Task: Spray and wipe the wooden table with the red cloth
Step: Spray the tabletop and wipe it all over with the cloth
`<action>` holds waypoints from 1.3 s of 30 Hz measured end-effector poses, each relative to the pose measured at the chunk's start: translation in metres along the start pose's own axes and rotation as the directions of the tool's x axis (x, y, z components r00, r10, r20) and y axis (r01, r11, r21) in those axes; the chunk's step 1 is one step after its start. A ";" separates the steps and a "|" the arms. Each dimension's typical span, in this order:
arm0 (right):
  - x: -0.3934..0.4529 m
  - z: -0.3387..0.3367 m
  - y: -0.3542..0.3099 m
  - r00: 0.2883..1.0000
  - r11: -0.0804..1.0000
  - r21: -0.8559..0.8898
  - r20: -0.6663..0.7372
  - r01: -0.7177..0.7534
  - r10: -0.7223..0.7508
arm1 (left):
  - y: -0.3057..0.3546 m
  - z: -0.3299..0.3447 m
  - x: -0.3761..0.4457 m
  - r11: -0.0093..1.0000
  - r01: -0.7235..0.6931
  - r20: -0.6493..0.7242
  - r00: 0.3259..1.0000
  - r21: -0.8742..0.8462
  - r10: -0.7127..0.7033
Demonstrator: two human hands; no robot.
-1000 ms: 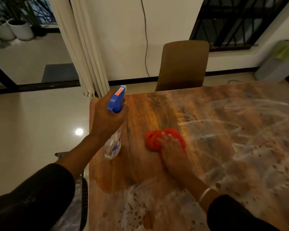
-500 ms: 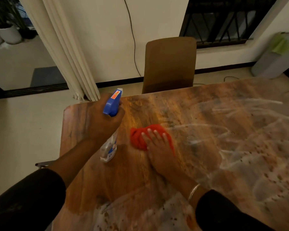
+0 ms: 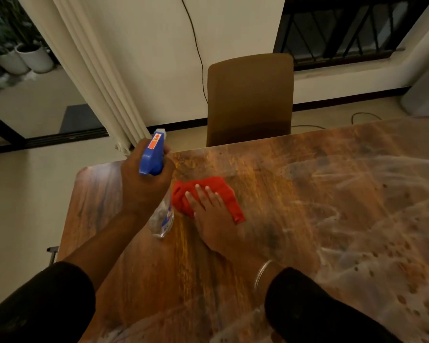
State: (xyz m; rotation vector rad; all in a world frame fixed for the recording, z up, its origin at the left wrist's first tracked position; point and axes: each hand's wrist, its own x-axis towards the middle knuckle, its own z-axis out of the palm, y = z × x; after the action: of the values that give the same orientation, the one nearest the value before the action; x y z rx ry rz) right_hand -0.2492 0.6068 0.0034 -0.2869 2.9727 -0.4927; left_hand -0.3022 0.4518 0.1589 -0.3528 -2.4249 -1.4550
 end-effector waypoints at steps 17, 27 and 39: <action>0.054 -0.027 0.032 0.998 0.996 0.061 -0.022 -0.059 0.060 | -0.004 0.010 -0.010 0.990 -0.066 0.136 0.987 -0.126 0.083; 0.091 -0.069 0.151 0.863 0.890 0.022 -0.236 -0.456 0.448 | -0.047 -0.028 0.009 0.978 0.069 0.147 0.988 -0.199 -0.040; 0.124 -0.029 0.030 0.993 0.998 0.035 -0.105 -0.049 0.052 | -0.055 -0.035 0.029 0.978 0.003 0.265 0.963 -0.208 0.053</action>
State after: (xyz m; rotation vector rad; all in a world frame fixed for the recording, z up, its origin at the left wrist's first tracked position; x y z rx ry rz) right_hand -0.3789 0.6184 0.0108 -0.1870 3.0625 -0.5663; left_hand -0.3442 0.3976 0.1406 -0.6664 -2.4630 -1.7553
